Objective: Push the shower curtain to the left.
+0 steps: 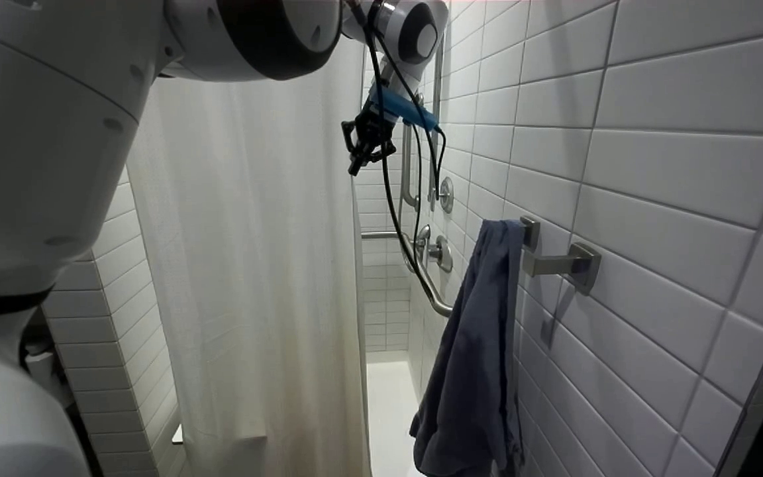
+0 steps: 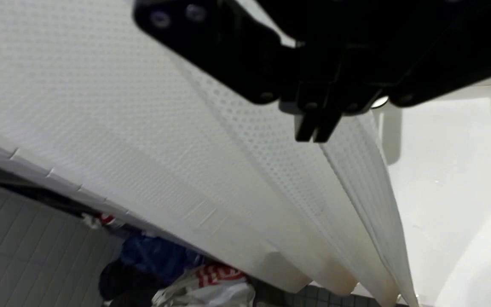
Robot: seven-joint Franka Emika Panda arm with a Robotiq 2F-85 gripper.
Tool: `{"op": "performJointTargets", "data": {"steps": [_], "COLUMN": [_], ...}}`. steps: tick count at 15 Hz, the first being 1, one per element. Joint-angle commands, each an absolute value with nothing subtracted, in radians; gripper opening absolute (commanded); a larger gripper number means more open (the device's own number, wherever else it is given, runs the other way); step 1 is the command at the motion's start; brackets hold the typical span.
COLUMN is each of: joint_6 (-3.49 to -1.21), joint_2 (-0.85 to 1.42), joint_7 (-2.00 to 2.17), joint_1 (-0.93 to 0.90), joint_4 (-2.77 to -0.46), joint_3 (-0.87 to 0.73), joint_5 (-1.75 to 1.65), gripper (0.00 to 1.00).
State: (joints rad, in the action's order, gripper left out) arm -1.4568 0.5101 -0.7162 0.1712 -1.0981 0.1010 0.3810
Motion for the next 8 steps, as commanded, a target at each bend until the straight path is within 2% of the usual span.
{"op": "performJointTargets", "data": {"steps": [1,5,8], "joint_6": [-1.286,-1.182,-1.23], "joint_2": [0.52,0.521,0.512], "joint_7": [-0.819,-0.919,-0.844], "joint_1": [0.164,0.137,0.104], "joint_4": [-1.039,-1.014,-1.038], "joint_3": [0.122,0.145,0.157], "joint_5": [0.338,0.314,0.355], "gripper": [0.0,0.0,0.0]}}
